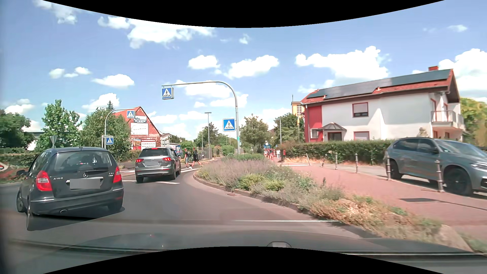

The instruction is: Follow the waypoints while adhering to traffic rules and regulations

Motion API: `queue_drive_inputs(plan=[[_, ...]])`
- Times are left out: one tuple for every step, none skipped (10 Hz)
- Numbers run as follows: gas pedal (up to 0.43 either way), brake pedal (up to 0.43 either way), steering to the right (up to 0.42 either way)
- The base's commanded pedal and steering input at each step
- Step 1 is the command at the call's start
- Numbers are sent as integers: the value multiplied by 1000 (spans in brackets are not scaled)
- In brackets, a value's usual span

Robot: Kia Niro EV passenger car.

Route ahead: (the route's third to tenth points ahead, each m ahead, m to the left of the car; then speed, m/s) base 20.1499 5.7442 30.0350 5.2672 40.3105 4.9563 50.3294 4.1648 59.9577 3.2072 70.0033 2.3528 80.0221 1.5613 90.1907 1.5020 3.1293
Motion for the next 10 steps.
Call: queue_drive_inputs(plan=[[0, 152, -377], [0, 152, -378], [0, 152, -377], [0, 152, -377], [0, 152, -377], [0, 152, -378], [0, 159, -377], [0, 159, -378], [0, 159, -378], [0, 159, -377]])
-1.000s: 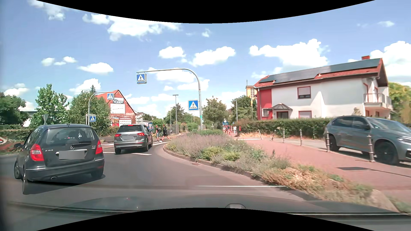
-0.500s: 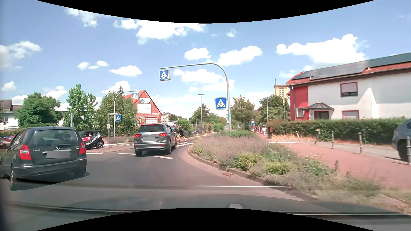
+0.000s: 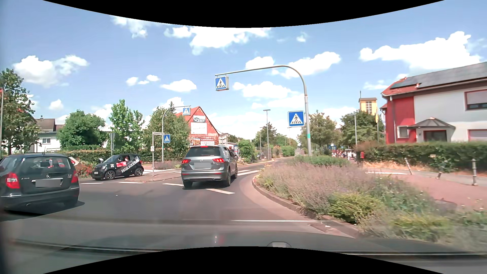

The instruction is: Follow the waypoints while adhering to traffic rules and regulations

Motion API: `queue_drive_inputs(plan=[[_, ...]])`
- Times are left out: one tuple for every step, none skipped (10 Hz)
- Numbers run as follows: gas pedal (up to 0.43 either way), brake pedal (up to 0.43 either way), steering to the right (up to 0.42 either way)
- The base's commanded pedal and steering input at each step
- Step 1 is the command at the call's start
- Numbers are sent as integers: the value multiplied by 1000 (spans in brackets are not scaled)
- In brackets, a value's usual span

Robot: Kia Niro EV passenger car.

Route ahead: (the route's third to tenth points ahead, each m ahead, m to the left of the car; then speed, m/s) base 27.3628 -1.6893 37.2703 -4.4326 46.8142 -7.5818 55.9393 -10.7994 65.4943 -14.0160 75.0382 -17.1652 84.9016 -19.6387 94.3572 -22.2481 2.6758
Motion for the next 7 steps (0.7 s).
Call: queue_drive_inputs(plan=[[0, 165, -377], [0, 165, -377], [0, 171, -377], [0, 177, -376], [0, 177, -374], [0, 177, -369], [0, 177, -360]])
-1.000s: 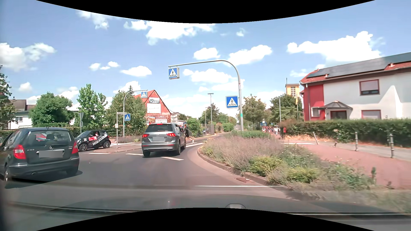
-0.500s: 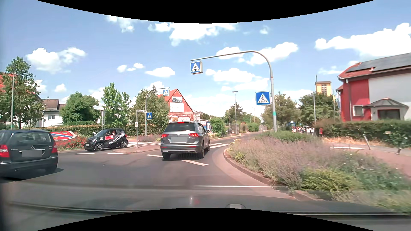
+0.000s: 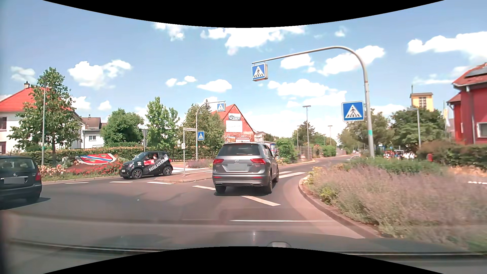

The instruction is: Follow the waypoints while adhering to traffic rules and regulations

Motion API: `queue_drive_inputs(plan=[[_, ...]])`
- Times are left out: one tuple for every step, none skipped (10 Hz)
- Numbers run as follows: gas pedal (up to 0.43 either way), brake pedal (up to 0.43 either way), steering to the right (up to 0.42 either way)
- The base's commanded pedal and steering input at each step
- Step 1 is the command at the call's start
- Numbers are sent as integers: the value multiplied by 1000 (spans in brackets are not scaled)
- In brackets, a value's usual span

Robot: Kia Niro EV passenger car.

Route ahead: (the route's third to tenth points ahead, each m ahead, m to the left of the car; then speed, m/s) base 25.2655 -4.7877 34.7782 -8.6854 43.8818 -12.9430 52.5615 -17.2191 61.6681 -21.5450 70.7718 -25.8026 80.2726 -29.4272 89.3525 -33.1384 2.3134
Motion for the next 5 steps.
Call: queue_drive_inputs(plan=[[0, 177, -347], [0, 177, -332], [0, 177, -311], [0, 171, -286], [0, 165, -252]])
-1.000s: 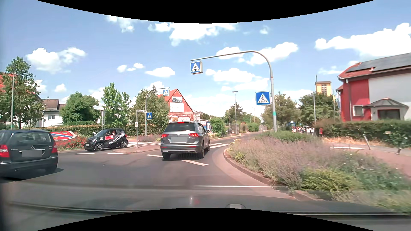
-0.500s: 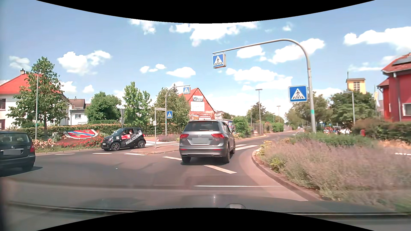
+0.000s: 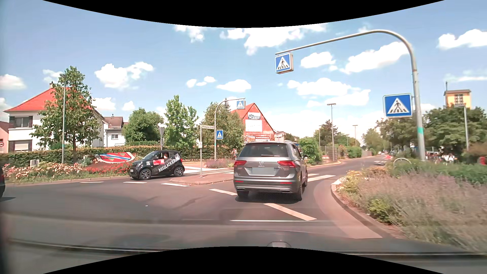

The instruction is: Follow the waypoints while adhering to traffic rules and regulations

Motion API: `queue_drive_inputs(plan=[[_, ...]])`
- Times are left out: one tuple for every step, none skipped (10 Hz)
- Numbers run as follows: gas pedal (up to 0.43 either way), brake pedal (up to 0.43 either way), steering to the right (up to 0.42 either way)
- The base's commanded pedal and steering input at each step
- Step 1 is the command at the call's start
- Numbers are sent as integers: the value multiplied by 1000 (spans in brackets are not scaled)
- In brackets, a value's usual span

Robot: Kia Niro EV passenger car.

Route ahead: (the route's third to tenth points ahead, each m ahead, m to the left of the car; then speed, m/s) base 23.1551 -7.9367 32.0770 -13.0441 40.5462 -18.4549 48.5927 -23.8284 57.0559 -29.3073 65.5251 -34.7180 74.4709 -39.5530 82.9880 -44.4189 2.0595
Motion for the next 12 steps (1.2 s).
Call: queue_drive_inputs(plan=[[0, 140, -227], [0, 122, -196], [0, 79, -170], [0, 61, -153], [0, 49, -131], [0, 12, -115], [0, 0, -101], [0, 0, -93], [0, 0, -83], [0, 0, -74], [0, 0, -63], [0, 0, -56]])
